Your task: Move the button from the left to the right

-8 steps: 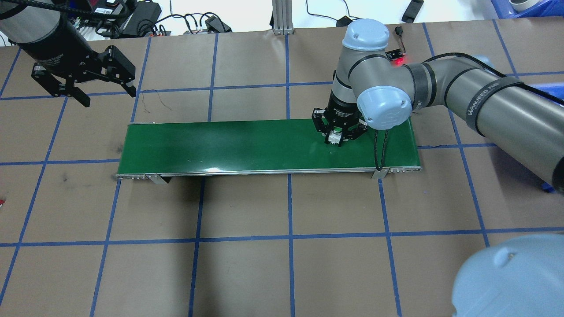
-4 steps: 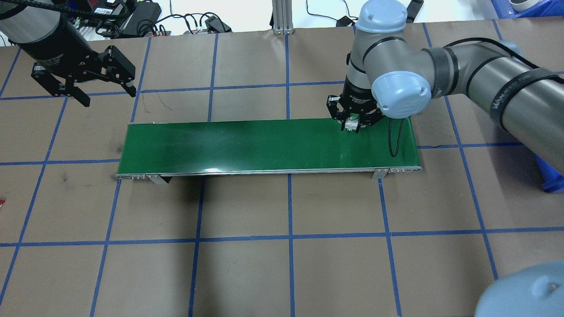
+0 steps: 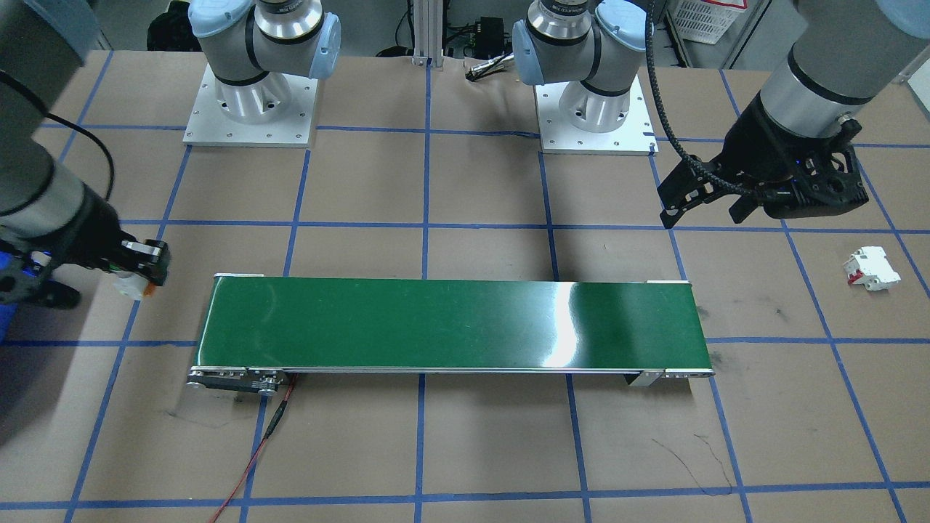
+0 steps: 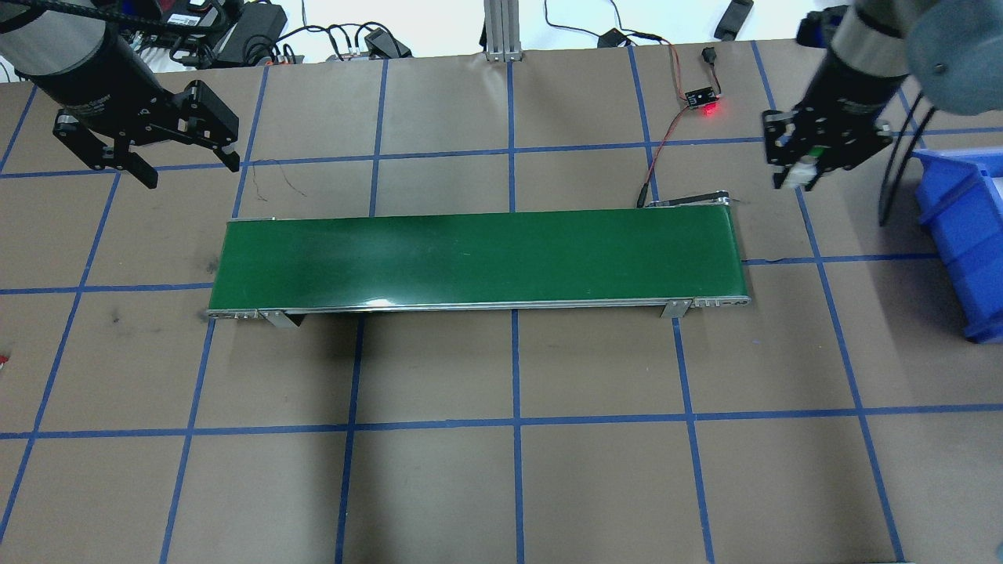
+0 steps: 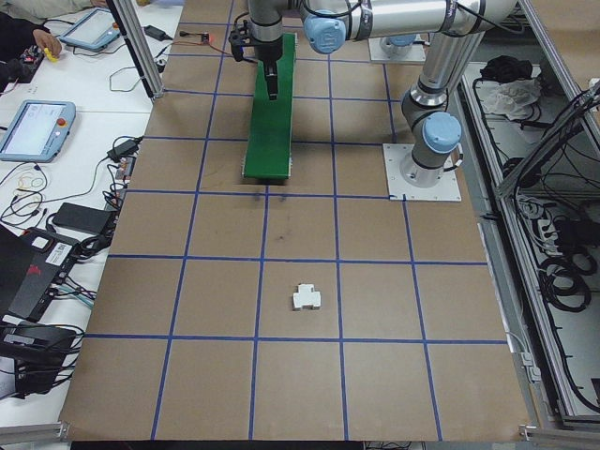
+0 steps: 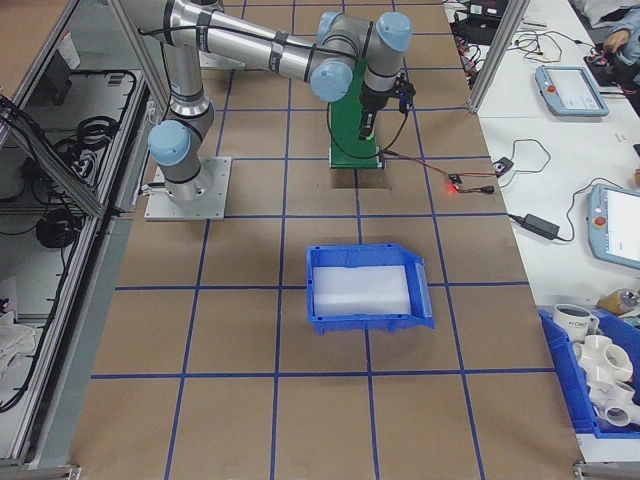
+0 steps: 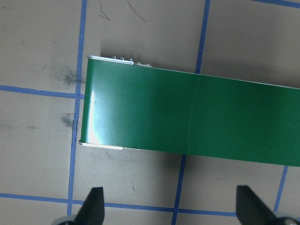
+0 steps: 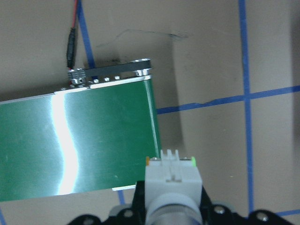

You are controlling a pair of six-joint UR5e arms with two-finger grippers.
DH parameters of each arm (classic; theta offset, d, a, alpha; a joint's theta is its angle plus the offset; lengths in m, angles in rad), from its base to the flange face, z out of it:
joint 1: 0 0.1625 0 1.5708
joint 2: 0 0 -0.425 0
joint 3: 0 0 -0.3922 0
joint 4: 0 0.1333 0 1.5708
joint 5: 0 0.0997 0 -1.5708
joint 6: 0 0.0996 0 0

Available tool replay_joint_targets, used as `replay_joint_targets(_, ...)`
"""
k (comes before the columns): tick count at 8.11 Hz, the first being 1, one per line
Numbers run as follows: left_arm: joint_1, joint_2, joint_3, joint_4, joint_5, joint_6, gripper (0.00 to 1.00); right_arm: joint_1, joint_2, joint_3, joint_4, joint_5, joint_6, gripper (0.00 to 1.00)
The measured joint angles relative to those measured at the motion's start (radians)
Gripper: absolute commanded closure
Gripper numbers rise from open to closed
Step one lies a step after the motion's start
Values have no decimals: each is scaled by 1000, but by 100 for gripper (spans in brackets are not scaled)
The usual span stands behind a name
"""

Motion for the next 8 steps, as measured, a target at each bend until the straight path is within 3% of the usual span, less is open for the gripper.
replay_joint_targets(4,2,5,-4,-3,4,1,0,-337,-18,-32,36,-77,-482,100)
replay_joint_targets(8,3,6,-4,-2,10,0,0,-530,62,-60,-104,-92,-787,100)
